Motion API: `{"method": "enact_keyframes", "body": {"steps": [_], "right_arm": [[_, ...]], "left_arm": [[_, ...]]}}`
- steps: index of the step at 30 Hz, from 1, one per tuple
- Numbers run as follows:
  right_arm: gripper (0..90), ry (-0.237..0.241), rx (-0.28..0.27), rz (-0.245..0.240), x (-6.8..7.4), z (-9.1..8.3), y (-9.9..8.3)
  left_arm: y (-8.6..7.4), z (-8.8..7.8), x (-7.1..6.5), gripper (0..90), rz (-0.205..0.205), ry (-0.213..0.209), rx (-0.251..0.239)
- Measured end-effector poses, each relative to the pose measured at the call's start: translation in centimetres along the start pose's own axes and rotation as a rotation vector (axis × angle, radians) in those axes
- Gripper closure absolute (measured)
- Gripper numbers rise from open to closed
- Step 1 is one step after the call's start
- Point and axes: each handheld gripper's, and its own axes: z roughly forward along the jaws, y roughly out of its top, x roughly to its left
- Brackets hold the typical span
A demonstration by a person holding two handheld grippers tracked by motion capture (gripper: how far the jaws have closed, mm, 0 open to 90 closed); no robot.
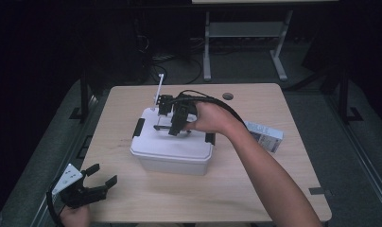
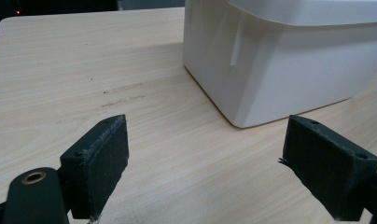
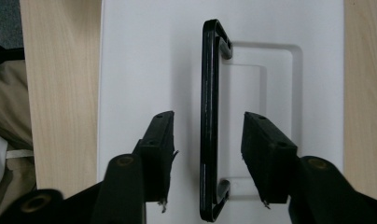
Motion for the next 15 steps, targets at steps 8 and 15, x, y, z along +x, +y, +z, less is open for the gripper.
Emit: {"method": "enact_keyframes", "body": {"steps": [8, 15], "right_arm": [[66.3, 0.01, 0.01, -0.009, -0.44, 0.46, 0.06], [74.7, -0.005, 0.021, -0.018, -0.48, 0.65, 0.11]], "left_arm": [[0.0, -0.04, 0.1, 13.5, -0.001, 0.003, -0.001], [-0.03, -0.01, 0.08, 13.5, -0.002, 0.002, 0.001]]}}
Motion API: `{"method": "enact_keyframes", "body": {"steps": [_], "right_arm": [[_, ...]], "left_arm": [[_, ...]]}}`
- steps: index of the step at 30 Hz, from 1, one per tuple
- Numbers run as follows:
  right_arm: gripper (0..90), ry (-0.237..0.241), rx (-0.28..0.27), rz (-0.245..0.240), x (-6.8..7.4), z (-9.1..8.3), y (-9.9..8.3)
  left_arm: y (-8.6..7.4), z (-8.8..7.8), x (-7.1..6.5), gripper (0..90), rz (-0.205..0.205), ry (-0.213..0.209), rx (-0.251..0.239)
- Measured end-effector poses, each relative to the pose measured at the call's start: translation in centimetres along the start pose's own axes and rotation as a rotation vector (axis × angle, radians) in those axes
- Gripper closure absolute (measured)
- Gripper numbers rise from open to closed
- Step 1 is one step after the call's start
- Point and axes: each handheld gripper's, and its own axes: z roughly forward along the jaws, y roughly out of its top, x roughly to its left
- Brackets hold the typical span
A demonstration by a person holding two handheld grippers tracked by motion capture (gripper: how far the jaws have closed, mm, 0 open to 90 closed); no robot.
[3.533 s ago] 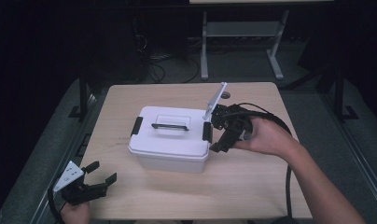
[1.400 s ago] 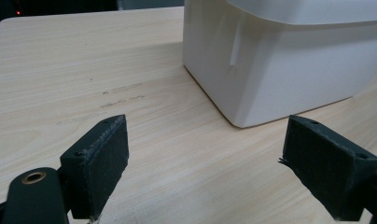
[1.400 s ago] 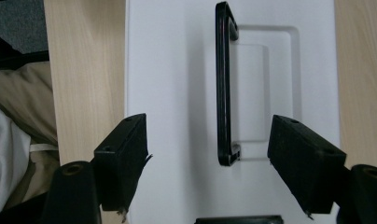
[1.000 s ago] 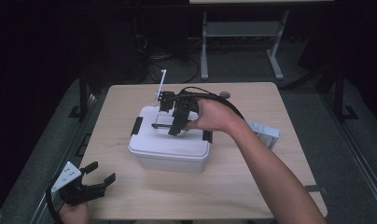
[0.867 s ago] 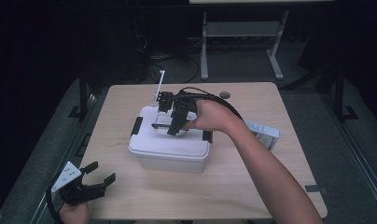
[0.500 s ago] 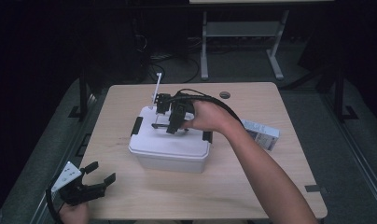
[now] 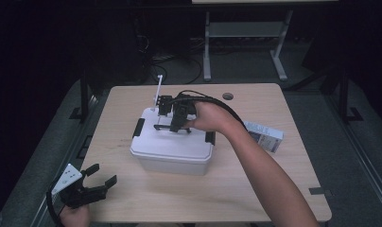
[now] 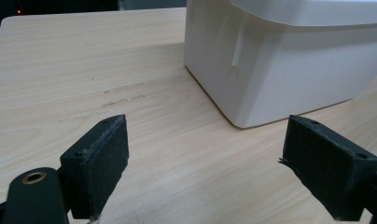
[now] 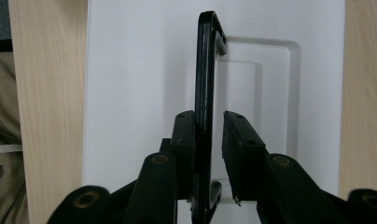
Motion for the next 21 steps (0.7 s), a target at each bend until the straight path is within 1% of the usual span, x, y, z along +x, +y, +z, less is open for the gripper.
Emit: {"method": "enact_keyframes", "body": {"steps": [3, 5, 9, 18, 19, 21], "right_arm": [[77.4, -0.005, 0.001, 0.001, -0.2, -0.1, 0.0], [77.8, -0.005, 0.002, 0.009, -0.4, -0.3, -0.1], [78.7, -0.009, 0.001, 0.01, -0.7, -0.4, -0.2], [82.0, 0.015, -0.01, 0.015, -1.3, -0.3, 0.0], [82.2, 0.016, -0.007, 0.02, -1.3, -0.3, 0.1], [83.2, 0.02, -0.001, 0.013, -1.4, -0.2, 0.2]], "left_arm": [[0.0, 0.0, 0.0, 13.5, 0.002, 0.0, -0.001], [0.0, 0.0, 0.0, 13.5, 0.0, 0.001, 0.0], [0.0, 0.0, 0.0, 13.5, -0.003, 0.0, 0.001], [0.0, 0.0, 0.1, 13.5, -0.004, 0.0, 0.001], [0.0, -0.1, 0.1, 13.5, -0.004, 0.001, 0.0], [0.0, -0.1, 0.1, 13.5, -0.006, 0.001, -0.001]]}}
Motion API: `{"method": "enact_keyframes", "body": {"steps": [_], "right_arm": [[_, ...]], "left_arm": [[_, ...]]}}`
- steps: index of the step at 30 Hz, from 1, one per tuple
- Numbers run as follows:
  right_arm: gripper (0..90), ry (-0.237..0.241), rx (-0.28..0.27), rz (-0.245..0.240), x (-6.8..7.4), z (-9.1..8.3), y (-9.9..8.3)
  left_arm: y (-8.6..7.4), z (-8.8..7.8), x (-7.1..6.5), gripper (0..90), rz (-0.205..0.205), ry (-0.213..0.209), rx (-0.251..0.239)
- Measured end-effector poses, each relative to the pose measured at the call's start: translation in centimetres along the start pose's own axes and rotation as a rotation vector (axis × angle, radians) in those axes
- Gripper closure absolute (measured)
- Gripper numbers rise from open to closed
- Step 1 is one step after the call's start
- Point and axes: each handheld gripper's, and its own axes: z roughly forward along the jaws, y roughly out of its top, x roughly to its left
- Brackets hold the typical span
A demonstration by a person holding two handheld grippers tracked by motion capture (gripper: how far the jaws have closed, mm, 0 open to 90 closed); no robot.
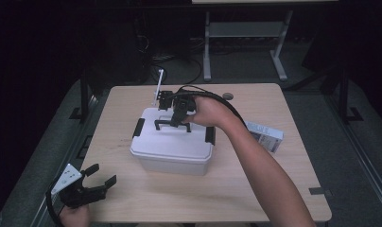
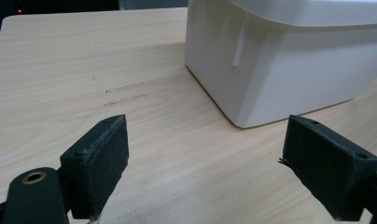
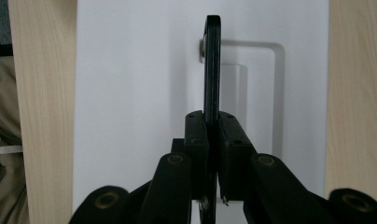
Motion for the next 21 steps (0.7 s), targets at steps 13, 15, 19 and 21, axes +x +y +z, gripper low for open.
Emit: {"method": "enact_keyframes", "body": {"steps": [13, 15, 19, 21], "right_arm": [[83.8, 0.015, -0.006, 0.007, -0.3, -0.05, -0.02], [84.0, 0.016, -0.005, 0.006, -0.28, -0.06, -0.01], [84.1, 0.018, -0.006, 0.008, -0.32, -0.07, -0.02], [84.3, 0.017, -0.006, 0.008, -0.31, -0.08, -0.01]], "left_arm": [[-0.02, 0.0, 0.02, 13.5, -0.002, 0.0, -0.001], [-0.02, -0.01, 0.02, 13.5, -0.001, 0.001, -0.002], [-0.01, -0.03, 0.0, 13.5, 0.0, 0.002, -0.002], [0.0, -0.03, -0.01, 13.5, 0.001, 0.002, -0.001]]}}
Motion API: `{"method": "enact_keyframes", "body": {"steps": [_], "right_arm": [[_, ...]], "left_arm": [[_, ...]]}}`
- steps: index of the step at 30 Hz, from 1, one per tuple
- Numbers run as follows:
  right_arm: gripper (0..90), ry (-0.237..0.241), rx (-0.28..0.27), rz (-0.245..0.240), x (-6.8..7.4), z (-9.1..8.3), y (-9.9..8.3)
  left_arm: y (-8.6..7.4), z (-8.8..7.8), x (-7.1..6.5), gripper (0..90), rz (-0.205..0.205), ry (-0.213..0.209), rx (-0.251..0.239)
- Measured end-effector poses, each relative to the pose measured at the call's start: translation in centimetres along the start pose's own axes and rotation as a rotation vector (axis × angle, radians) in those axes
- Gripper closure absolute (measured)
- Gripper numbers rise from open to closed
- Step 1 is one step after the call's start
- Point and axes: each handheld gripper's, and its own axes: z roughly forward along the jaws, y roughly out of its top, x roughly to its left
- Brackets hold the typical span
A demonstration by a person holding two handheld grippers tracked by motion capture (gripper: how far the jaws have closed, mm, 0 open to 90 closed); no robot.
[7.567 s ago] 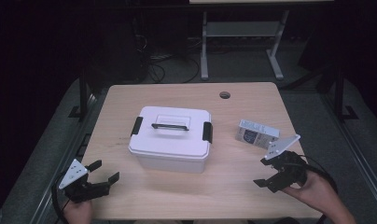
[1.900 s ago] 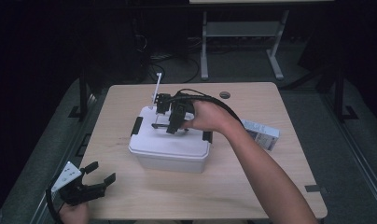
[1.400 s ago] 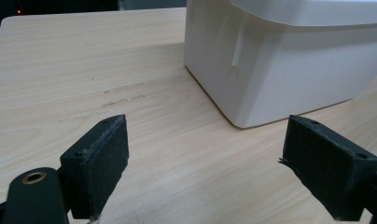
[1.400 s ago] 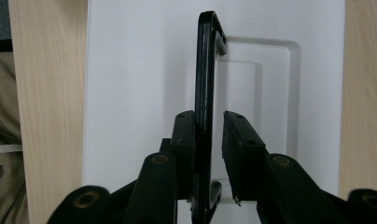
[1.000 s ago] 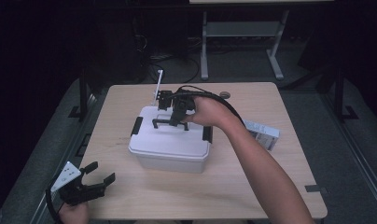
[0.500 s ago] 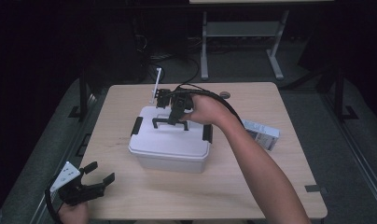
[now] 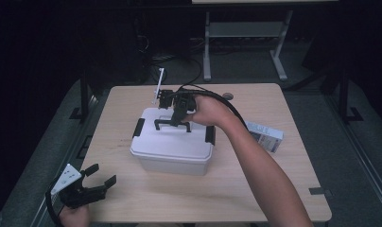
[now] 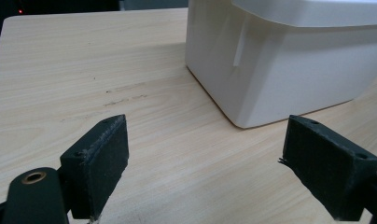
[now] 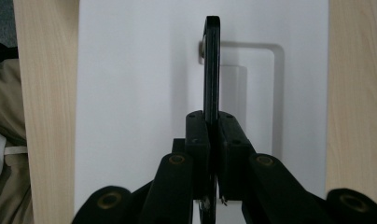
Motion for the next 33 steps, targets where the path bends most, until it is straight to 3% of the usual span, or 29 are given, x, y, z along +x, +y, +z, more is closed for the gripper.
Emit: {"method": "enact_keyframes", "body": {"steps": [18, 33], "right_arm": [[84.5, 0.008, -0.017, 0.002, -0.1, -0.6, -0.1], [84.6, -0.005, -0.055, 0.013, 0.2, -2.7, -0.8]], "left_arm": [[0.0, 0.0, 0.0, 13.5, 0.001, 0.001, 0.0], [0.0, 0.2, -0.1, 13.5, 0.005, -0.002, 0.007]]}}
